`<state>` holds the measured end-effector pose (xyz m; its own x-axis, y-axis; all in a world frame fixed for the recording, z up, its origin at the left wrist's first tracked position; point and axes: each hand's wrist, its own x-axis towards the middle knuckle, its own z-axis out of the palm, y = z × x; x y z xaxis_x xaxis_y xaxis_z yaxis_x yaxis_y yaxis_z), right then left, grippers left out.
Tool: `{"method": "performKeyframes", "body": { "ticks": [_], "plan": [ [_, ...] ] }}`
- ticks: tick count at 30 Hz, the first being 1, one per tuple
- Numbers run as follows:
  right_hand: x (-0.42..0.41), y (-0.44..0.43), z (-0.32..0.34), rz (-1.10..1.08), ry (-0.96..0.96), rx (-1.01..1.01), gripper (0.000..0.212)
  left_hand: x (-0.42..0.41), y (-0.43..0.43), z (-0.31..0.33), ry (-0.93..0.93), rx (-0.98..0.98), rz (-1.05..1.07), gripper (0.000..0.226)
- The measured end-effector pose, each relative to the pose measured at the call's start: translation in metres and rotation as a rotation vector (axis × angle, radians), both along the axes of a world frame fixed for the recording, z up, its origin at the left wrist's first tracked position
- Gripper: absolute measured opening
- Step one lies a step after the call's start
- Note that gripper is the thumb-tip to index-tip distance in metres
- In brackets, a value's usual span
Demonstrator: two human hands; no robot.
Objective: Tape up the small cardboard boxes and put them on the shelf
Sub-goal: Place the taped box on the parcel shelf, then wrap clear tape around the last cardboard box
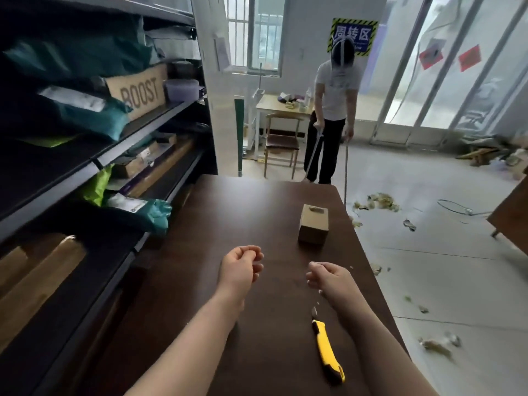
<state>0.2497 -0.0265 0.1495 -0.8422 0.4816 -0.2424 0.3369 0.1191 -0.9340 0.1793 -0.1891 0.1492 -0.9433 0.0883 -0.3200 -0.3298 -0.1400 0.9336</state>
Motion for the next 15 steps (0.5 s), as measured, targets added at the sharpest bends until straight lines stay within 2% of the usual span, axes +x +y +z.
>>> {"method": "performKeyframes", "body": {
  "ticks": [7,15],
  "plan": [
    [-0.082,0.064,-0.034,-0.144,-0.087,-0.035,0.023,-0.114,0.062,-0.019,0.034,-0.136,-0.115,0.022],
    [-0.182,0.150,-0.084,-0.175,-0.172,0.016,0.022,-0.199,0.160,-0.073,-0.032,-0.246,-0.250,0.020]
  ]
}}
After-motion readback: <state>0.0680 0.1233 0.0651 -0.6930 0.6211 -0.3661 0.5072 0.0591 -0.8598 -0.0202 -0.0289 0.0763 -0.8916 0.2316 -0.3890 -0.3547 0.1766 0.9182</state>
